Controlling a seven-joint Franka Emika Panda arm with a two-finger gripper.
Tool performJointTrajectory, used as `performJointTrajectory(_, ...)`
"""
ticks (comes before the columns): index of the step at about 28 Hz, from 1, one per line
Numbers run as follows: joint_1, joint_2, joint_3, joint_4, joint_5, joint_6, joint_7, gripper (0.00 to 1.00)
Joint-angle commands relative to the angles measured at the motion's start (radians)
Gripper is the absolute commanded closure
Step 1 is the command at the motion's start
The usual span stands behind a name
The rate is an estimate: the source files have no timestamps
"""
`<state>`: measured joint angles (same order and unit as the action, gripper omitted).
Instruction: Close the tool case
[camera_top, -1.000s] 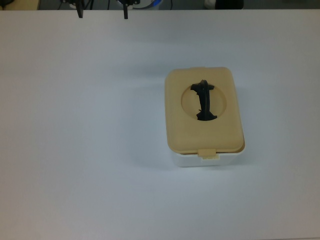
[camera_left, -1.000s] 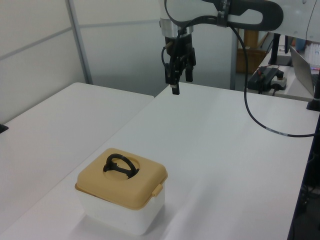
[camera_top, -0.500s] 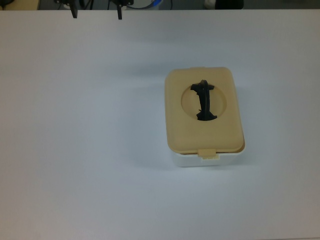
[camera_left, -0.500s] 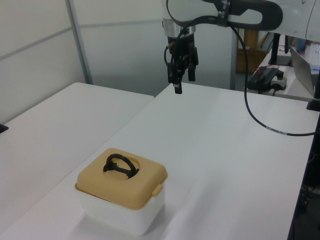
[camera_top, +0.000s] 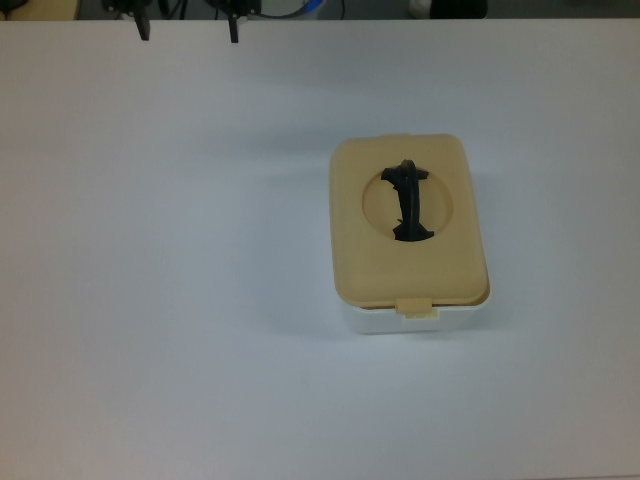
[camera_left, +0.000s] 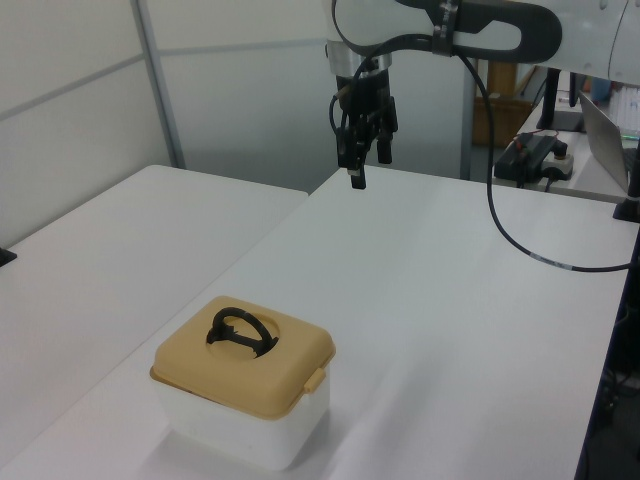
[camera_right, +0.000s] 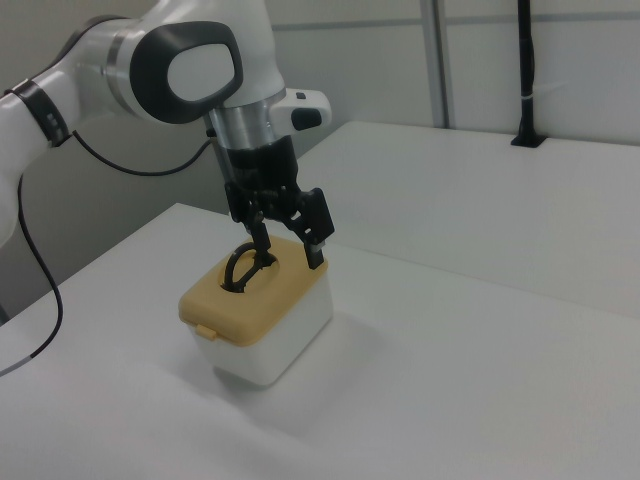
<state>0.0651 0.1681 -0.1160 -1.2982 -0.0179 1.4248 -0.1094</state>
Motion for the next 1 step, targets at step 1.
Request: performJointTrajectory(1, -0.004, -0.007, -0.007, -0.018, -0.002, 0.009, -0.032, 0.00)
